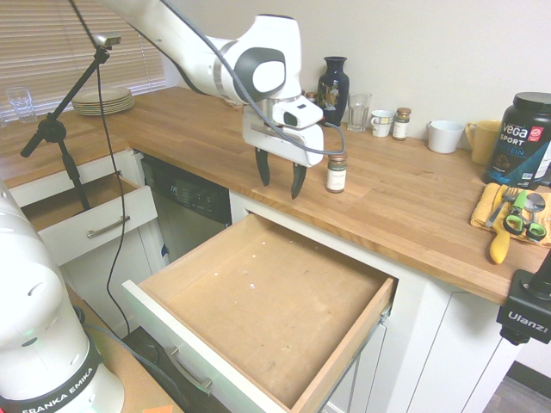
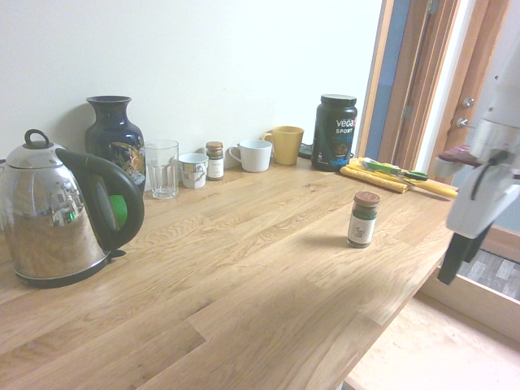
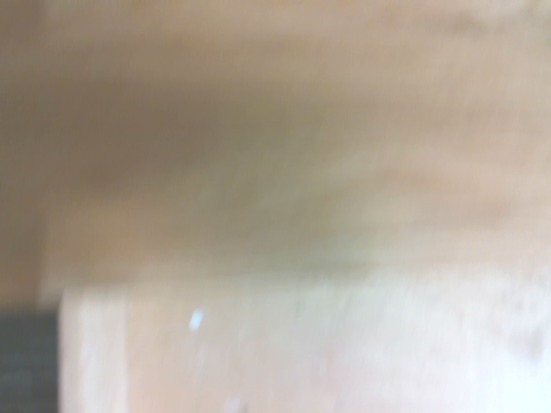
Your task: Put seasoning jar in the drawer
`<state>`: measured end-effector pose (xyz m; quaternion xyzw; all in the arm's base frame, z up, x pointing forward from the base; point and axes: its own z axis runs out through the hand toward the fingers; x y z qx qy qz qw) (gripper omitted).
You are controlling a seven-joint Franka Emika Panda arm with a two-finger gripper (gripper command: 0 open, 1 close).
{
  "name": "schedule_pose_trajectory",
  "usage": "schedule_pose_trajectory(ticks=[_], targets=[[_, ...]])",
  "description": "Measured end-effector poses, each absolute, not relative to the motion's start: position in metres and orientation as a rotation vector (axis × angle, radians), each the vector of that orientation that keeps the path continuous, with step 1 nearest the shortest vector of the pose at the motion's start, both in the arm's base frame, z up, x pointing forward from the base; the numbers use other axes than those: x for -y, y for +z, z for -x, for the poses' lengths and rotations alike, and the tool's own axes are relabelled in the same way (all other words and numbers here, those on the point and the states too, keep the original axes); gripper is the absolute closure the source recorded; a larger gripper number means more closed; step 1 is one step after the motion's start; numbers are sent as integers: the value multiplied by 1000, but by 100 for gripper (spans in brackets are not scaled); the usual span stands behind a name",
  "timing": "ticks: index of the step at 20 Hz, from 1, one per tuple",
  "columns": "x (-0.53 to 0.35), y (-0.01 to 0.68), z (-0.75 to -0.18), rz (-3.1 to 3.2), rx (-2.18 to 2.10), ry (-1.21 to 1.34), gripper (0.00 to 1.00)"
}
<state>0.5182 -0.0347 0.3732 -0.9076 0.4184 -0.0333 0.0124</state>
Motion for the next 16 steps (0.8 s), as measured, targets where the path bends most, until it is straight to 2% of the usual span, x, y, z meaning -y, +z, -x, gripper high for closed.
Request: schedule_pose_trajectory(ticks=[5,13,14,16], targets=[[60,370,-571,2840,-1309,-88,0],[74,357,-613,2856,-1313,-56,0],[74,354,-617,2858,-1312,-51,100],[73,350,-626,2864,-1305,-43,100]])
